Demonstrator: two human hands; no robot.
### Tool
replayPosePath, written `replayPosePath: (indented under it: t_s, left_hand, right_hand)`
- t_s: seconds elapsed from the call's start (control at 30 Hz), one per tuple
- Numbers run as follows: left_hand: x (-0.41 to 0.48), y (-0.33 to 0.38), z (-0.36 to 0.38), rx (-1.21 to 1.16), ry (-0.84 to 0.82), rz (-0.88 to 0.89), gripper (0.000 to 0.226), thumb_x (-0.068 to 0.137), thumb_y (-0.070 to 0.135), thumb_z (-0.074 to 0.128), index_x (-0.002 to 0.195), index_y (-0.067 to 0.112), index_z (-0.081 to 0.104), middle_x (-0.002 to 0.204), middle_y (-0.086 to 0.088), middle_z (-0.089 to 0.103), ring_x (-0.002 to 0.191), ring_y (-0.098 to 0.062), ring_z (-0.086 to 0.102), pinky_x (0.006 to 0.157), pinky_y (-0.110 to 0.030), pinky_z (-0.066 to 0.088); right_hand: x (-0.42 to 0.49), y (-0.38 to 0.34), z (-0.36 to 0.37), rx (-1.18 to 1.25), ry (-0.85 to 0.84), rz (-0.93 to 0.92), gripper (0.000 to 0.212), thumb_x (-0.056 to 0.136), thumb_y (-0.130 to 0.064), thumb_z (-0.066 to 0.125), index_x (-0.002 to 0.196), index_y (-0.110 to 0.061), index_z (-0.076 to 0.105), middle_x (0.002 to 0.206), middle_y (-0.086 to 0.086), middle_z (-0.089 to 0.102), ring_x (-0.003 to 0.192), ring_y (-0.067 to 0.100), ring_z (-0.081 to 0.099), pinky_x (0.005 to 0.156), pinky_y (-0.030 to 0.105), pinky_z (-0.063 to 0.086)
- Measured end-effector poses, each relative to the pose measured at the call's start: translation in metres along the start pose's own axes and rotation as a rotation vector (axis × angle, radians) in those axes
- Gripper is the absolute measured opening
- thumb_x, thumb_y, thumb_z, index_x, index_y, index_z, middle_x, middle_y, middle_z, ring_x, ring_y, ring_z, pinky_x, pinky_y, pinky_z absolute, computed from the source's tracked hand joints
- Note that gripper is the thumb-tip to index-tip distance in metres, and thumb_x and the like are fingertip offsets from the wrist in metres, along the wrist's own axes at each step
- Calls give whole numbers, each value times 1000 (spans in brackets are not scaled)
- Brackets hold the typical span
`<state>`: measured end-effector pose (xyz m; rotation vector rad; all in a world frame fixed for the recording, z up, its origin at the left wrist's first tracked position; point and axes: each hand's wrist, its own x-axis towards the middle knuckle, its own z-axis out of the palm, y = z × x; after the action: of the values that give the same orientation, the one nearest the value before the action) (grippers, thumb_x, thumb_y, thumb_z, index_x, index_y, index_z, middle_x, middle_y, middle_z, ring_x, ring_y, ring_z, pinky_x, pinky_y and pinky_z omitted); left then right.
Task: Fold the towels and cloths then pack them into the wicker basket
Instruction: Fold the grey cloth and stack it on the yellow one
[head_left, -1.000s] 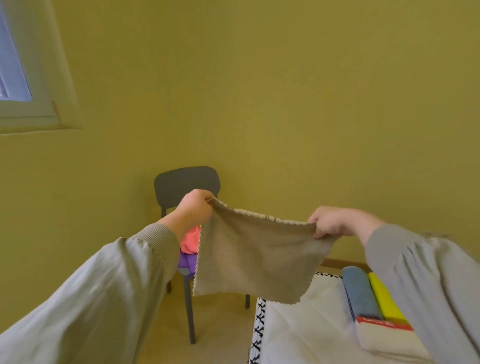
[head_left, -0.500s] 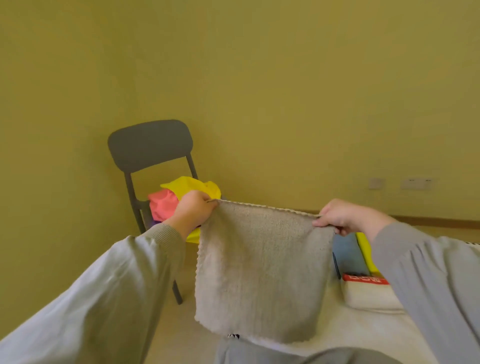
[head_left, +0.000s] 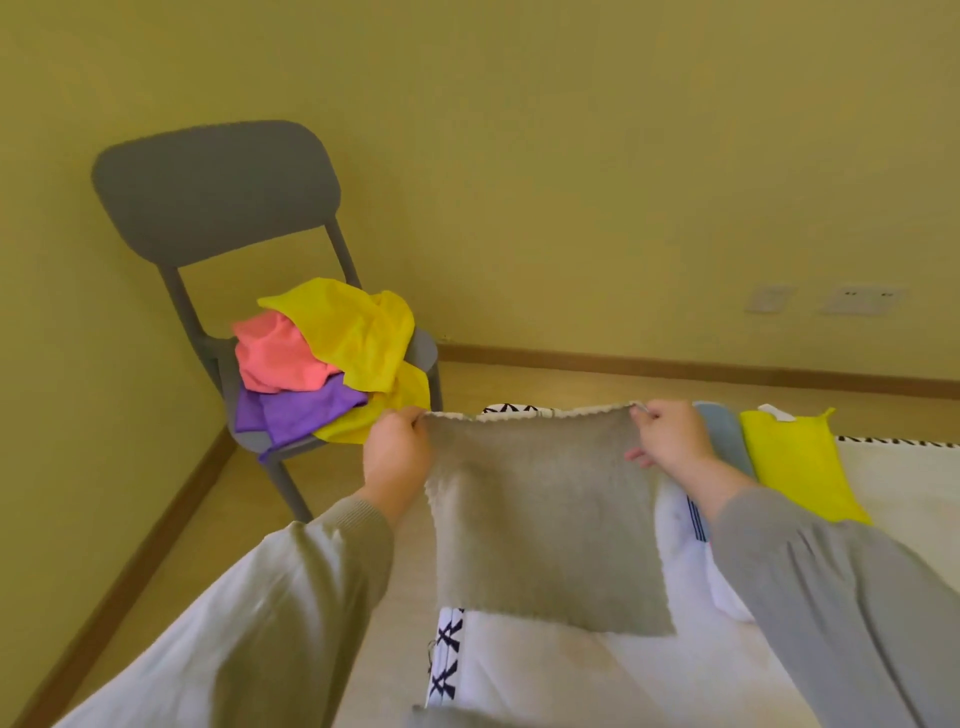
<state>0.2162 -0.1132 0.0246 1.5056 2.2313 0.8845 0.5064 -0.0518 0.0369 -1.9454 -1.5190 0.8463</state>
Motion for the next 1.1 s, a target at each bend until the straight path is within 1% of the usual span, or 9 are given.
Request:
replayPosePath:
  t_s: [0.13,0.23,0.43,0.57,0.63,0.77,0.87,1.03,1.1]
  left_hand:
    - [-19,-10,-4,-38,-44,44,23,86,3,46,90,6,68,85,-13,69,83,-35,59,70,-37,49]
    - [-47,-26,-7,-23,-86,34,18,84,1,49,83,6,67,78,-7,64,77,-29,55,62,-30,38]
    - [-93,-40,3,-15,-192,8,24,84,-3,48,93,6,69,89,-4,63,85,-21,56,72,-25,41]
    - [-110,-44,3,-40,-142,17,19,82,-2,48,89,4,64,85,-6,62,81,-24,55,71,-33,47]
    - [-115,-45,4,-27,-175,-17,18,82,-1,46,86,7,62,84,-6,61,79,-24,55,67,-31,45]
    - [-126,-55,9,54,-324,-61,22,84,0,44,86,14,60,84,-5,62,70,-21,55,57,-25,42]
    - [-129,-62,14,141,-377,-37,22,84,0,45,91,11,64,93,-4,61,77,-21,56,64,-25,44]
    - [-123,-64,14,194,-333,-44,18,88,4,46,93,10,63,90,-4,58,74,-20,52,56,-25,35]
    - [-123,-66,15,234,-352,-40,24,89,3,44,99,9,64,96,-5,60,80,-21,55,62,-27,43]
  right_hand:
    - [-32,17,2,79,-46,6,27,90,1,46,67,-12,53,62,5,57,47,10,64,43,22,45]
    - [-66,39,3,-57,-168,0,27,85,2,47,64,-10,57,64,7,60,62,18,68,55,28,47]
    - [-108,68,6,-320,-210,-61,18,83,-4,58,76,-18,69,79,-5,58,83,16,56,74,23,42]
    - [-112,67,3,-411,-88,-203,16,83,-2,57,78,-13,68,85,-3,54,82,22,57,71,25,43]
    - [-113,70,1,-553,-151,-280,17,83,-4,54,81,-16,66,92,-2,56,84,22,57,69,24,42]
    - [-119,83,3,-769,-391,-203,18,86,-8,50,88,-22,62,97,1,63,86,19,58,78,26,50]
    - [-119,83,4,-794,-384,-212,20,85,-8,50,90,-20,65,95,1,63,85,19,58,79,29,52]
    - [-118,81,3,-805,-311,-200,20,83,-5,54,89,-20,66,89,1,64,80,19,58,74,26,50]
    - [-117,82,3,-797,-359,-171,18,83,-7,52,85,-18,66,87,2,65,79,19,59,73,28,52]
